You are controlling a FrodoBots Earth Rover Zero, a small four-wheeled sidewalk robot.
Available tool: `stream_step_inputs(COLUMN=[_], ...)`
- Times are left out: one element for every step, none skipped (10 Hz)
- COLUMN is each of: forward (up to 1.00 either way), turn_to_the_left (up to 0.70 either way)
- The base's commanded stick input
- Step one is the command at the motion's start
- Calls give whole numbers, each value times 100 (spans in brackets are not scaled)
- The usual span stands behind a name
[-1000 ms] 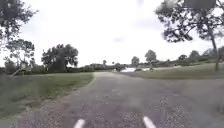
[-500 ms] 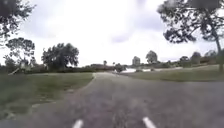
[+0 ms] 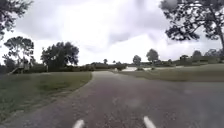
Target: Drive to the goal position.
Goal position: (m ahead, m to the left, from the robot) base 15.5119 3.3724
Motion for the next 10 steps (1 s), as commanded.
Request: stream_step_inputs(forward=[70, 70, 70, 70, 70, 70, 70, 70, 70, 70], turn_to_the_left=[0, 0, 0, 0, 0, 0, 0, 0, 0, 0])
